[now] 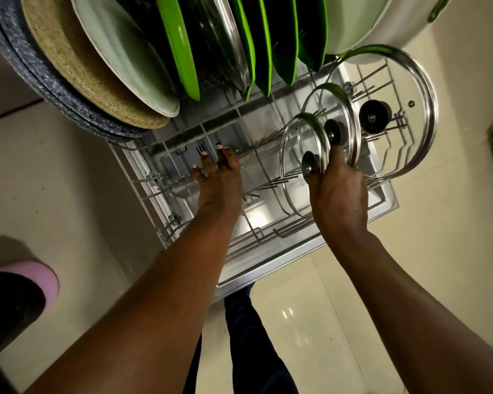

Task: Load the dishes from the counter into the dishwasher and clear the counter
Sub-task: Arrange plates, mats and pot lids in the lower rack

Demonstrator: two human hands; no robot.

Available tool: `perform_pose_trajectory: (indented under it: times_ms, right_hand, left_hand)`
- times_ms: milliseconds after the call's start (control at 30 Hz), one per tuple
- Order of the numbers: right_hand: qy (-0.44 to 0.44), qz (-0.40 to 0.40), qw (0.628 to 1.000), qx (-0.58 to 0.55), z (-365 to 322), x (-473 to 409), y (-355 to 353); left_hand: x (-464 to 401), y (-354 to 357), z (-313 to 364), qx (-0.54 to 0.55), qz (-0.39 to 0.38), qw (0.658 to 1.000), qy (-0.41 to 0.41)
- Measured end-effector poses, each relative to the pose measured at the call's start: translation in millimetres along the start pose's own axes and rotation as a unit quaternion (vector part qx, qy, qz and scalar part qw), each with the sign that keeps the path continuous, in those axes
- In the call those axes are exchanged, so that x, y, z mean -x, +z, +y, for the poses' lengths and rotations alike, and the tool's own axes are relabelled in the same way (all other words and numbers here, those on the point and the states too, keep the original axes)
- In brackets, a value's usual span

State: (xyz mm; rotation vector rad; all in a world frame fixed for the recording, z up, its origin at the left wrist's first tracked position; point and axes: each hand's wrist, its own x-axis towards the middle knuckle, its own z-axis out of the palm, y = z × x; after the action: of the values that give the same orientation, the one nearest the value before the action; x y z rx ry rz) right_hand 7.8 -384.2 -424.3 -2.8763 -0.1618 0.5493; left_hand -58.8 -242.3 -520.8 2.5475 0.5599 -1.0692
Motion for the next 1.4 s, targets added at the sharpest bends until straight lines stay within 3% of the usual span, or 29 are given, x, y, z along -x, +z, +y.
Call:
perform_pose_trajectory:
  times_ms: [367, 500, 600, 700, 900, 1167, 1300, 1400]
  right_hand:
    - [0.001, 0.116, 0.993, 0.024, -8.8, 1.3, 15.5]
    - [0.039, 0.175, 0.984, 0.011, -13.9, 5.8, 27.8]
    - [0.019, 0.154, 0.987, 0.052, -22.2, -7.7, 23.8]
    - [-0.058, 0.104, 0.988, 0.103, -30.2, -43.9, 16.6]
    - [-0.129, 0.096, 0.977, 0.139, -28.3, -96.9, 15.4]
    - [-0.164, 0.154, 0.964, 0.143, 1.3, -54.6, 36.2]
    - [-0.149, 0.176, 0.97, 0.07, 11.2, -4.5, 26.9]
    - [-0.173, 0.156, 0.97, 0.075, 17.0, 43.3, 24.8]
  left_hand:
    - [-0.6, 0.4, 2.4, -0.017, 0.002, 1.0, -0.005]
    - [-5.5, 7.3, -2.1, -0.026, 0.009, 1.0, 0.0]
    - [-6.7, 7.7, -2.0, -0.036, -0.001, 0.999, 0.002]
    - [-7.2, 5.9, 1.0, -0.052, -0.009, 0.999, -0.003]
    - [-7.9, 4.7, 0.7, -0.05, 0.008, 0.999, 0.003]
    - [-5.3, 11.4, -2.8, -0.023, 0.038, 0.999, 0.008]
    - [20.7, 15.9, -7.9, -0.061, 0.107, 0.992, 0.034]
    - [51.5, 18.2, -15.3, -0.075, 0.164, 0.981, 0.068]
